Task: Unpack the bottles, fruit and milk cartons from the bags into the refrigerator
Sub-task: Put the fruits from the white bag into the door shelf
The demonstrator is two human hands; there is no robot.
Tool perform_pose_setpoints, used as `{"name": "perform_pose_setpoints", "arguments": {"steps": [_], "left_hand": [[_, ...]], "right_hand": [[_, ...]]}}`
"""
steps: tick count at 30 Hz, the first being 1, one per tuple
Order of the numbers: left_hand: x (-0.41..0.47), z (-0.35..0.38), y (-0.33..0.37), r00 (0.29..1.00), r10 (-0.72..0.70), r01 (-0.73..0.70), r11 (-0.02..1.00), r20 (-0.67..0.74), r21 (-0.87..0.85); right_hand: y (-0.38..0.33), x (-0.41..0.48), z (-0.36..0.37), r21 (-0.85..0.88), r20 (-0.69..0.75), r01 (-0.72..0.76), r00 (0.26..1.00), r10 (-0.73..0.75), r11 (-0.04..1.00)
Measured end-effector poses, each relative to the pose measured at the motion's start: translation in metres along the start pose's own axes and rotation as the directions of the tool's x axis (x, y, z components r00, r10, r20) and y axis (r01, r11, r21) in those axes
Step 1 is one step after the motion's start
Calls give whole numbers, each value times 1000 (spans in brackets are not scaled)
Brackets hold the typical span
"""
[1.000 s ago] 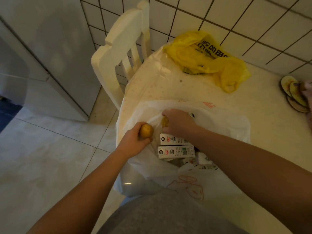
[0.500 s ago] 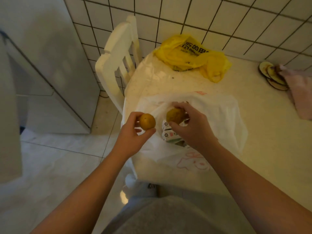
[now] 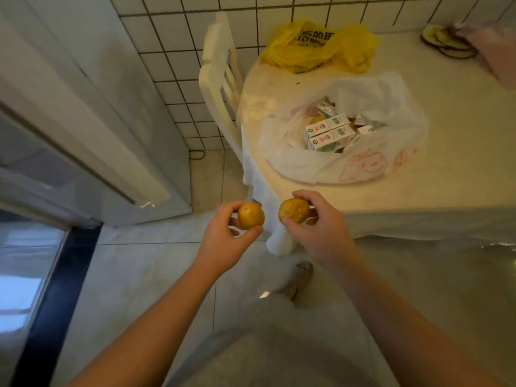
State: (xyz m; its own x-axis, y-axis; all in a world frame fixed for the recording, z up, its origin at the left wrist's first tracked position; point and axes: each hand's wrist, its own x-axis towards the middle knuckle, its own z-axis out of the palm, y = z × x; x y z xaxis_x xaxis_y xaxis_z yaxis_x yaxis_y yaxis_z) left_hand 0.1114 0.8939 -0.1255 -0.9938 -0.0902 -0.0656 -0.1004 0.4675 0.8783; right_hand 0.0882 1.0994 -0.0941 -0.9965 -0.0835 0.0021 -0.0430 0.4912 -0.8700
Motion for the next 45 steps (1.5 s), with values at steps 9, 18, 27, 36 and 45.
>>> {"name": "perform_pose_setpoints", "arguments": {"steps": [9, 18, 27, 36, 45], "left_hand": [[-110, -117, -49, 976, -126, 121, 992, -175, -43], [-135, -257, -96, 864, -119, 52, 988, -489, -148], [-26, -431, -115, 850, 127, -220, 967, -512, -126], [137, -525, -86, 897, 347, -371, 928, -273, -39], [249, -530, -55, 959, 253, -280, 910, 125, 307]], "right_hand": [[-70, -83, 110, 55, 260, 65, 963, -77, 996], [-185, -75, 220, 197, 394, 280, 855, -338, 939], [-307, 8, 337, 338, 128, 432, 859, -495, 836], [-384, 104, 380, 177, -215, 423, 898, -385, 889], [-388, 181, 383, -166, -182, 97, 975, -127, 981]]}}
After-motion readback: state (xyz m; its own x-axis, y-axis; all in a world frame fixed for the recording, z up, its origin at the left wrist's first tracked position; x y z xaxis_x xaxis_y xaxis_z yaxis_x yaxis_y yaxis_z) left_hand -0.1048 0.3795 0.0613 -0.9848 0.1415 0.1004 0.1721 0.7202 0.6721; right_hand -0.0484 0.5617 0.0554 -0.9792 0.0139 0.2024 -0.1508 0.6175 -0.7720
